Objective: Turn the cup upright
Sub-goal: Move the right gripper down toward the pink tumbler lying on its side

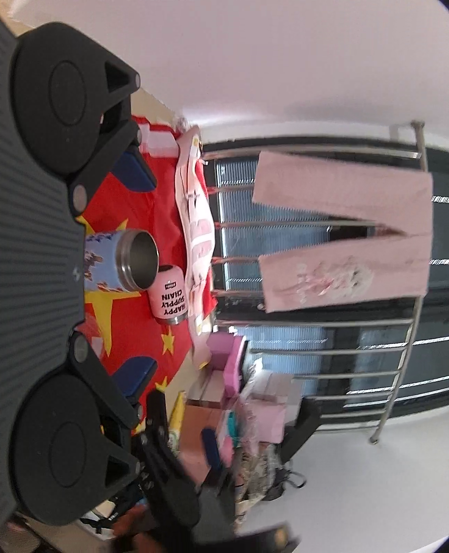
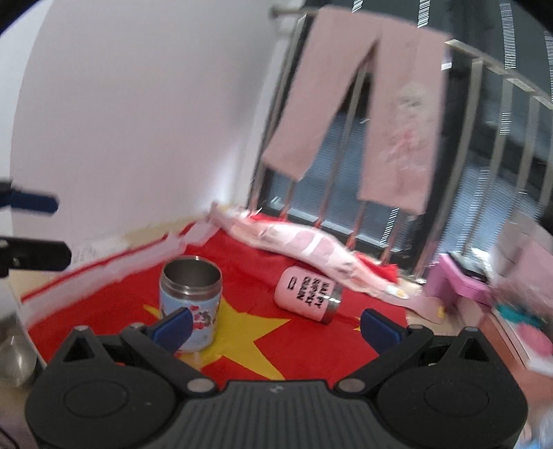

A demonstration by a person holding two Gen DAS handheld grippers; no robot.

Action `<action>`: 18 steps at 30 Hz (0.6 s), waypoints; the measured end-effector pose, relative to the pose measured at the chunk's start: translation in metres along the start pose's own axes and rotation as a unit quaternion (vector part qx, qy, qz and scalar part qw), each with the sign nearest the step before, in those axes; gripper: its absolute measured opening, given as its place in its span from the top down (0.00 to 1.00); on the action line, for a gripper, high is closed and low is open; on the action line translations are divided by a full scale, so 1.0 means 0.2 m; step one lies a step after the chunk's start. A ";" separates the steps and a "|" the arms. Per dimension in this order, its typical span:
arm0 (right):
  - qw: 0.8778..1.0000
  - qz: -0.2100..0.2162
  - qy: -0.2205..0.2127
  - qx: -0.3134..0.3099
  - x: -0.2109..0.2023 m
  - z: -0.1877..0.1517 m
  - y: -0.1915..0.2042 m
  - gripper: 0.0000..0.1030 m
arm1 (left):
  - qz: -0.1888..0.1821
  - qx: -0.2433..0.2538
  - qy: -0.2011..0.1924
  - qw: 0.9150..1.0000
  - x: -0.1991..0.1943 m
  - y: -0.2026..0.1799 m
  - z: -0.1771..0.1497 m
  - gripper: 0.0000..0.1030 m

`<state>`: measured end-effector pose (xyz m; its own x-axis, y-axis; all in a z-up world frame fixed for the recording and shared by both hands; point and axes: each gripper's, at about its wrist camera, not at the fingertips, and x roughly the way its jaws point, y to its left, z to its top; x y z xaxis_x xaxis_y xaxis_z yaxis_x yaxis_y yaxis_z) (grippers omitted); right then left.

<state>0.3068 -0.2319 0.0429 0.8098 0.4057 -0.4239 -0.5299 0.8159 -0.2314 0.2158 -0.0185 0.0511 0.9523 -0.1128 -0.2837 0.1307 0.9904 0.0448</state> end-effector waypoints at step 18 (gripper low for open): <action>0.904 0.145 0.237 -0.325 1.26 0.41 -0.13 0.00 | -0.012 0.029 0.146 0.989 0.71 0.09 0.29 0.00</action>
<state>0.5442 -0.1172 0.0133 0.4953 0.2160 -0.8414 -0.8637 0.2263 -0.4503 0.3702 -0.0211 0.0670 0.8302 -0.0993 -0.5485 0.1755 0.9805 0.0882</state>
